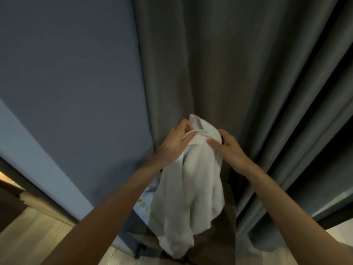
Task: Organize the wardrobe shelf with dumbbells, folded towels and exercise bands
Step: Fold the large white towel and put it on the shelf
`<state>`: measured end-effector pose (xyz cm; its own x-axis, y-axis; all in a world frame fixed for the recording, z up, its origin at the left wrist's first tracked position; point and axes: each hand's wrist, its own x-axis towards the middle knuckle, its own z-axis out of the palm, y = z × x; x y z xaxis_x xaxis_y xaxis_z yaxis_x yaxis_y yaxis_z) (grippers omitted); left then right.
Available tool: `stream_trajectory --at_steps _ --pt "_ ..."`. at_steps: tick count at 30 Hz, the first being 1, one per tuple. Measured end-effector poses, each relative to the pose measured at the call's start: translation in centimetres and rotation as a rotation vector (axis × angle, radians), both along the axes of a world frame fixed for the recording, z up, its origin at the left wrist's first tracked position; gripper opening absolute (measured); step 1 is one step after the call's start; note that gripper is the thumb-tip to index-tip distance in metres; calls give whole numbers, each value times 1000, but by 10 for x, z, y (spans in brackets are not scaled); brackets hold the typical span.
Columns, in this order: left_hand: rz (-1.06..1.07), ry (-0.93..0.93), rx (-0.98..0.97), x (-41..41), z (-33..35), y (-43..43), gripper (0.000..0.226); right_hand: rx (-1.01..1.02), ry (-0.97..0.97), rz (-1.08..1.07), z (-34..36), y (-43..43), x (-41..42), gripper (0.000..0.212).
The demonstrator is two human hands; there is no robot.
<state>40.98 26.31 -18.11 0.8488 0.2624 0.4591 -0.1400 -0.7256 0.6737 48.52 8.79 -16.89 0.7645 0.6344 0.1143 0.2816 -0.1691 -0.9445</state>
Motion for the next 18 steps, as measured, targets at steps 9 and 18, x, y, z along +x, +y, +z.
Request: stream_trajectory --at_steps 9,18 --pt "145 322 -21 -27 -63 18 7 181 24 -146 21 -10 7 22" --pt "495 700 -290 -44 -117 75 37 237 171 -283 25 -29 18 21"
